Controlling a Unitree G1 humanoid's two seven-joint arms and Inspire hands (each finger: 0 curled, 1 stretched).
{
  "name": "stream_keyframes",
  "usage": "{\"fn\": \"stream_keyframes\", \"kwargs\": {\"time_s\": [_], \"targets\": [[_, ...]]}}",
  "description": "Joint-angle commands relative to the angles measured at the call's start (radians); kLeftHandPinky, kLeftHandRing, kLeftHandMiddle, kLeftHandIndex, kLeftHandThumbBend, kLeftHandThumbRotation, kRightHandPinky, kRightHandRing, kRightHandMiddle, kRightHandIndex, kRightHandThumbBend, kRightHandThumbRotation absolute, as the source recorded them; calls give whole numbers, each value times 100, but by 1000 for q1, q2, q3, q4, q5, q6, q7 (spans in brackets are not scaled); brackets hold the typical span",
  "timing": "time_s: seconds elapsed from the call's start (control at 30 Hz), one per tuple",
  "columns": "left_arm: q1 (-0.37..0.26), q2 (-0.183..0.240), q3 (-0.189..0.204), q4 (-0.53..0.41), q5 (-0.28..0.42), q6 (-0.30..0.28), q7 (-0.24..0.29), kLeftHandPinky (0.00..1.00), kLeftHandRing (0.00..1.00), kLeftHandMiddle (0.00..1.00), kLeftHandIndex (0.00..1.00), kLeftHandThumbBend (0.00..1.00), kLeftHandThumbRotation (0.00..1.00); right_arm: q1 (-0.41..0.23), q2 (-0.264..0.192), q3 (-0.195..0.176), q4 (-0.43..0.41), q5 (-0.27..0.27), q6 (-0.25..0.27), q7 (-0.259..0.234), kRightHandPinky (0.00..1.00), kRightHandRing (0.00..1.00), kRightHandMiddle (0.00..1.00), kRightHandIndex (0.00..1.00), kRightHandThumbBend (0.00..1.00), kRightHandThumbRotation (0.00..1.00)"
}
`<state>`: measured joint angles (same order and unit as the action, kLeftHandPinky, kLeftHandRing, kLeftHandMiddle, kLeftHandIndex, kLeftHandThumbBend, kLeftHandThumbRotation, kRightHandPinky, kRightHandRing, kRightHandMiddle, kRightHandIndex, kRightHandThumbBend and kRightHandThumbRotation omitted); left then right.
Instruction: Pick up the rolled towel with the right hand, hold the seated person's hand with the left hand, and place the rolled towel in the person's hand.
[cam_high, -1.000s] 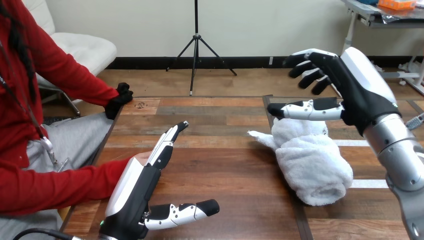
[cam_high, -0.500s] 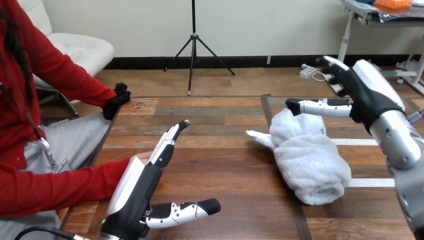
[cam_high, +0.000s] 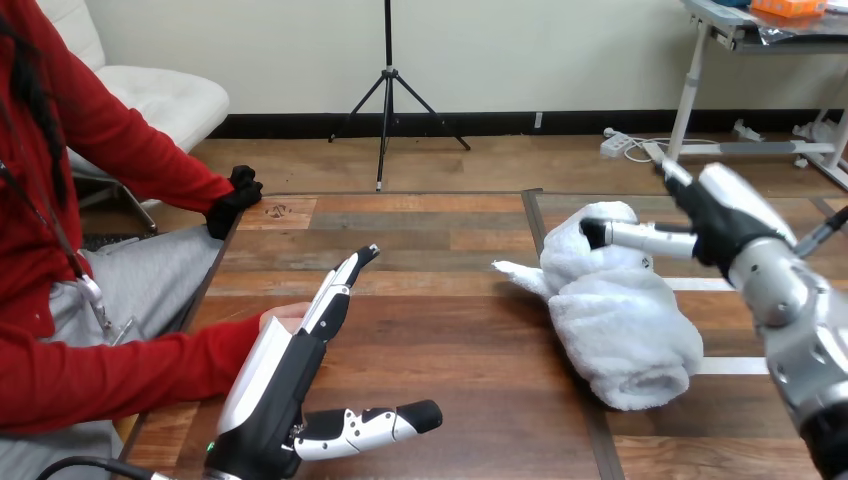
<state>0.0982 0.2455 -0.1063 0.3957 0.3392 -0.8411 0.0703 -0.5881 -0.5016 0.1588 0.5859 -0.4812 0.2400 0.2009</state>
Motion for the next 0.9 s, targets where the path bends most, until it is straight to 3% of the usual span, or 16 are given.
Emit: {"fn": "stream_keyframes", "kwargs": {"time_s": [0.0, 0.1, 0.23, 0.33, 0.4, 0.5, 0.6, 0.67, 0.7, 0.87], "targets": [[-83, -21, -9, -3, -5, -43, 15, 97, 100, 98, 98, 100, 57, -192, 51, 41, 213, -26, -21, -53, 82, 94, 100, 100, 100, 77], [-80, -27, -13, -3, -24, -41, 2, 97, 100, 98, 99, 100, 56, -217, 62, 49, 280, -18, -32, -53, 81, 94, 100, 100, 100, 77], [-77, -31, -11, -10, -7, -37, 11, 98, 100, 99, 99, 100, 56, -263, 85, 81, 385, -39, -6, -60, 80, 94, 100, 100, 100, 78], [-73, -36, -12, -15, -9, -33, 8, 98, 100, 99, 99, 100, 56, -282, 93, 103, 439, -52, -24, -66, 63, 80, 83, 100, 100, 81], [-72, -38, -13, -17, -7, -34, 8, 98, 100, 99, 98, 100, 56, -290, 96, 101, 461, -40, -52, -57, 48, 67, 72, 86, 100, 79], [-68, -42, -15, -15, -15, -33, 3, 99, 100, 99, 99, 100, 56, -312, 95, 166, 518, -98, -85, -45, 41, 65, 71, 83, 100, 82], [-62, -47, -14, -28, -3, -26, 9, 99, 100, 99, 98, 100, 55, -333, 118, 148, 560, -74, -38, -36, 38, 64, 70, 81, 100, 84], [-58, -50, -14, -31, -1, -22, 10, 99, 100, 99, 98, 100, 55, -344, 123, 190, 597, -109, -43, -27, 38, 65, 71, 81, 100, 87], [-56, -51, -14, -32, 0, -21, 10, 99, 100, 99, 98, 100, 55, -347, 123, 204, 608, -120, -48, -24, 40, 66, 73, 81, 100, 90], [-50, -57, -13, -33, 12, -28, 21, 98, 100, 98, 97, 100, 56, -354, 143, 198, 646, -106, -48, -11, 52, 75, 79, 84, 100, 92]]}}
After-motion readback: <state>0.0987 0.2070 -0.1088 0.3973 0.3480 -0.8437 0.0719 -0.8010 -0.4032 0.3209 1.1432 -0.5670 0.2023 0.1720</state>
